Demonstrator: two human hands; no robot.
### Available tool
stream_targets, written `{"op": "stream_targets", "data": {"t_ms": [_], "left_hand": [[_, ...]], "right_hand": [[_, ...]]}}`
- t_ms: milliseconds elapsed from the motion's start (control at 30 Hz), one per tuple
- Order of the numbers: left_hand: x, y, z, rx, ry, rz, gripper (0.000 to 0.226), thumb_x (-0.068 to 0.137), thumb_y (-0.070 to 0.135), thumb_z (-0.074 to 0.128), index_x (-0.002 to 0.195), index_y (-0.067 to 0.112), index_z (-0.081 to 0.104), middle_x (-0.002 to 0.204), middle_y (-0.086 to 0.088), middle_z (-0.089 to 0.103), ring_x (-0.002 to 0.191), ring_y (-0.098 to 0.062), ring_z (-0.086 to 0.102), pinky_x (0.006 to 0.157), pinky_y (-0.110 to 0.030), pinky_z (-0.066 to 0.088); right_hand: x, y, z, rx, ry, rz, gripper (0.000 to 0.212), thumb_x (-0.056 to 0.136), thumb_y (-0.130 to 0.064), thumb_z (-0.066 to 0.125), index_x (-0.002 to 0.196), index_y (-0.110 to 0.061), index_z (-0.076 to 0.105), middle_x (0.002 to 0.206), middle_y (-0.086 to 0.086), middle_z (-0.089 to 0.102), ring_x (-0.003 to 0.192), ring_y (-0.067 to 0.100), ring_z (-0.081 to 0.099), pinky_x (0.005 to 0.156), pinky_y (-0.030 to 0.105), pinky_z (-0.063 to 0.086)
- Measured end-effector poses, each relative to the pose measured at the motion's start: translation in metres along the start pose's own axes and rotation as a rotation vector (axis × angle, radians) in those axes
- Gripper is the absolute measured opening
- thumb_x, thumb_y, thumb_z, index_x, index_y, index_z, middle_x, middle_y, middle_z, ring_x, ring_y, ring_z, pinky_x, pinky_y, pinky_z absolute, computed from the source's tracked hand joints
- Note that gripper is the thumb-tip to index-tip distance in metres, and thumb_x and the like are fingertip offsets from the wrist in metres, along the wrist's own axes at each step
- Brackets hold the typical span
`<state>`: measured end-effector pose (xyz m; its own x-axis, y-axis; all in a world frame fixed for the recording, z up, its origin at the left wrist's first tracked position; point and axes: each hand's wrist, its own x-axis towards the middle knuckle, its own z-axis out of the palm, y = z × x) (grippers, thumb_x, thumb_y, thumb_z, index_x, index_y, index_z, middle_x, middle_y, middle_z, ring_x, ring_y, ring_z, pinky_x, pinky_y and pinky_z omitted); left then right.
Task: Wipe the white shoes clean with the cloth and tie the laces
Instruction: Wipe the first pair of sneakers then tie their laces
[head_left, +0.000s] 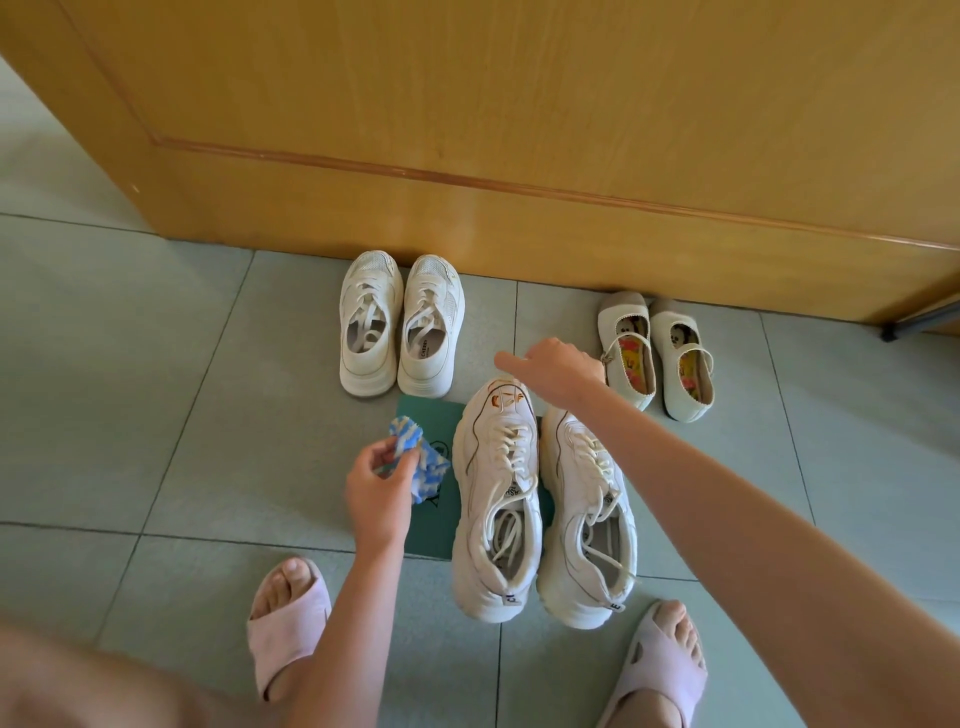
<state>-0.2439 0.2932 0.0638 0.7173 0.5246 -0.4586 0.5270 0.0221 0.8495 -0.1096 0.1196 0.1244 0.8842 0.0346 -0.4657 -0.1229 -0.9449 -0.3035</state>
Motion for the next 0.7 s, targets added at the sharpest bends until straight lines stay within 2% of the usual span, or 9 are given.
{"op": "stream_targets", "data": {"t_ms": [100,333,500,700], "left_hand": [[0.001,-0.001,0.0,0.0,-0.005,-0.007,0.017,0.084,0.019,0.067,0.1,0.015,0.062,0.098,-0.008,0.069,0.089,-0.024,0.067,0.081,-0.042,0.055],[-0.001,0.002,-0.001,-0.025,0.003,-0.01,0.019,0.085,0.016,0.066,0.103,0.011,0.063,0.099,-0.009,0.068,0.088,-0.023,0.066,0.073,-0.033,0.053],[-0.002,0.006,-0.004,-0.046,0.01,0.0,0.015,0.086,0.013,0.066,0.1,0.011,0.062,0.095,-0.007,0.067,0.082,-0.02,0.064,0.066,-0.024,0.048],[-0.004,0.009,-0.004,-0.038,0.004,0.006,0.012,0.086,0.013,0.065,0.097,0.014,0.061,0.091,-0.005,0.066,0.079,-0.017,0.063,0.062,-0.022,0.047]], "right_hand": [[0.0,0.002,-0.002,0.015,-0.017,0.009,0.061,0.082,-0.072,0.039,0.058,-0.017,0.031,0.052,-0.005,0.034,0.049,0.014,0.035,0.052,0.025,0.028],[-0.001,0.007,-0.002,0.041,0.144,0.091,0.052,0.084,-0.057,0.045,0.052,-0.019,0.031,0.049,-0.006,0.032,0.046,0.013,0.031,0.049,0.023,0.022],[0.003,0.007,-0.003,0.107,0.074,0.093,0.061,0.081,-0.072,0.042,0.057,-0.017,0.033,0.051,-0.005,0.033,0.045,0.013,0.032,0.048,0.023,0.022],[-0.008,0.021,-0.011,0.011,0.064,0.145,0.055,0.083,-0.061,0.046,0.051,-0.018,0.033,0.048,-0.006,0.032,0.043,0.013,0.031,0.047,0.023,0.021]]}}
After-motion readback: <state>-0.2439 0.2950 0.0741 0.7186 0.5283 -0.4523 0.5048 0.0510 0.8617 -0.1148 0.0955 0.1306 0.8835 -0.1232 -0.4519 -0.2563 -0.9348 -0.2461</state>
